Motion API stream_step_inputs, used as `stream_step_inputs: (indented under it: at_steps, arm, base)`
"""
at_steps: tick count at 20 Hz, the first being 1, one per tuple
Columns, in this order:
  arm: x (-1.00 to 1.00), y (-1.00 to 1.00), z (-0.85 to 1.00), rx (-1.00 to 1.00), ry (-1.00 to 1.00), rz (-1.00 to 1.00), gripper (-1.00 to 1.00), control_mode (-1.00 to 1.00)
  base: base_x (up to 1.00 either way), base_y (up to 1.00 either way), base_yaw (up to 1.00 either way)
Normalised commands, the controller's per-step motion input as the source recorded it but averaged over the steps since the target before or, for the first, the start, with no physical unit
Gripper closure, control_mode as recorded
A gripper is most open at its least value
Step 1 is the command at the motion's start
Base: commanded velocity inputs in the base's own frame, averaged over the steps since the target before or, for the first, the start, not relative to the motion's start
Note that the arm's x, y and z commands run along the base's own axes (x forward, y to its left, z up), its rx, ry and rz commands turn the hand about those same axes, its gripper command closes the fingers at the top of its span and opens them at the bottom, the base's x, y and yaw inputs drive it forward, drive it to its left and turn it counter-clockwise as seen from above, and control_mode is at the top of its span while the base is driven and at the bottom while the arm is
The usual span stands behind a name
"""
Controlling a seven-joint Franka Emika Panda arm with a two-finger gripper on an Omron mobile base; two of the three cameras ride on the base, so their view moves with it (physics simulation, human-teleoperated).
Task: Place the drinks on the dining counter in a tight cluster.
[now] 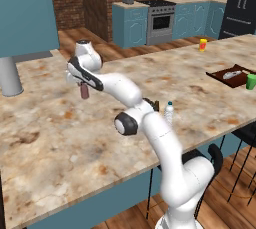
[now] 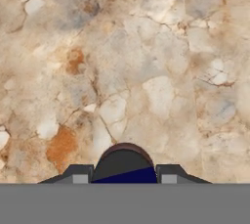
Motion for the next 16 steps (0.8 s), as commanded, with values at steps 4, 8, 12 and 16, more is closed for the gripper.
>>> stream_step_inputs:
  at_steps: [4,8,12,16]
  arm:
    - [-0.67,-0.85,0.14,0.00,0.00,0.01,1.00,-1.00]
    - [-1.00,-0.90,0.20,0.00,-0.01,0.04,1.00,-1.00]
    - [-1.00,-0.95,0.22,0.00,-0.02,0.04,1.00,-1.00]
    - [-1.00,-0.95,0.07,0.02,-0.05,0.04,1.00,-1.00]
  base:
    - [0.00,0.00,0.00]
    - [0.00,0.00,0.00]
    - [0.00,0.00,0.00]
    - [0.00,0.00,0.00]
